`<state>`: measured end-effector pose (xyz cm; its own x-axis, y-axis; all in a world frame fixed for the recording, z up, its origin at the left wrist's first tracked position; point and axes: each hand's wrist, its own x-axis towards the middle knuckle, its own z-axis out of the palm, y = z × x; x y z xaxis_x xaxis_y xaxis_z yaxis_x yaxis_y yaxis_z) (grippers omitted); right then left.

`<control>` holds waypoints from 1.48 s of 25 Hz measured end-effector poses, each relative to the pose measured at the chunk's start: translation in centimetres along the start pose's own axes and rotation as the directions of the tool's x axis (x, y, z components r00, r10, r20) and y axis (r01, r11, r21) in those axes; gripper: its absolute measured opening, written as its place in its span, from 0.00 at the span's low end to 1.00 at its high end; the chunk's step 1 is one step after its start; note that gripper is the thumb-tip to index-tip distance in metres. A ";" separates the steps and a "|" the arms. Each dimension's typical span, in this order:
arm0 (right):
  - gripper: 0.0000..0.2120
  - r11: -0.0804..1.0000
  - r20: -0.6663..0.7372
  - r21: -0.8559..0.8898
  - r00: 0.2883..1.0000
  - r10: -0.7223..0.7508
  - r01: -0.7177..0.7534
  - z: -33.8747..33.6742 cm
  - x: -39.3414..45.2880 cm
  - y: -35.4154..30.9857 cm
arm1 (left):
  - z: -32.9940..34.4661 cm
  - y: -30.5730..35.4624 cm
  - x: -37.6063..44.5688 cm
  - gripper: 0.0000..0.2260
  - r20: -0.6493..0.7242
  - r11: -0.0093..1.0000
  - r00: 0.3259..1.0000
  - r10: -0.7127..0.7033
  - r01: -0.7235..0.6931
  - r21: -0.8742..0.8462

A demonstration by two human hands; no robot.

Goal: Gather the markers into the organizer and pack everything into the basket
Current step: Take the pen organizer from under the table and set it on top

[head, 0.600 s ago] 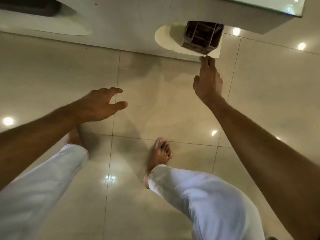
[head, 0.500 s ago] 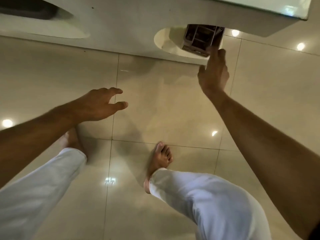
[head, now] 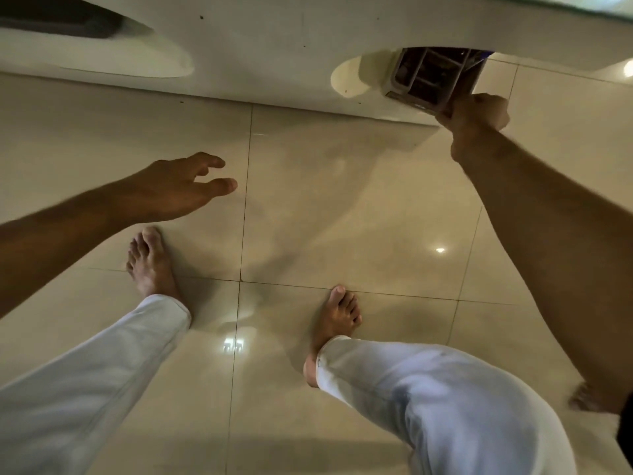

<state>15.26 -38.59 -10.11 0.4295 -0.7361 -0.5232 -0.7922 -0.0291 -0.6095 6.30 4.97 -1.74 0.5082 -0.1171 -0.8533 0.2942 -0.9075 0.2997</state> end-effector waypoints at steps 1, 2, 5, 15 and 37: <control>0.11 1.000 -0.009 -0.020 1.000 0.014 -0.014 -0.1 -0.4 0.1 | 0.0 -0.2 -0.3 0.38 -0.016 1.000 1.000 -0.007 0.007 -0.026; 0.12 0.998 -0.016 -0.042 0.999 0.035 -0.036 -0.5 -1.4 0.2 | 0.2 -0.3 -0.8 0.38 -0.047 0.997 0.999 -0.021 0.018 -0.071; 0.11 0.995 -0.006 -0.052 0.997 0.083 -0.083 -2.6 -5.8 0.8 | 1.1 0.2 -3.6 0.37 -0.140 0.967 0.987 -0.083 0.046 -0.250; 0.13 0.998 0.143 0.000 0.988 0.059 -0.059 -9.9 -31.1 -1.4 | -1.4 6.3 -18.1 0.28 -0.341 0.947 0.931 0.127 -0.216 -0.239; 0.04 0.992 0.299 0.028 0.946 -0.124 0.121 -1.1 -51.6 -24.9 | -29.7 -1.8 -29.0 0.20 -0.321 0.833 0.925 0.206 -0.338 -0.439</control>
<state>12.37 -0.65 32.74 0.6342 -0.4903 -0.5979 -0.7220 -0.0990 -0.6847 15.01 22.00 35.15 0.7900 -0.1658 -0.5903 0.4285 -0.5394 0.7249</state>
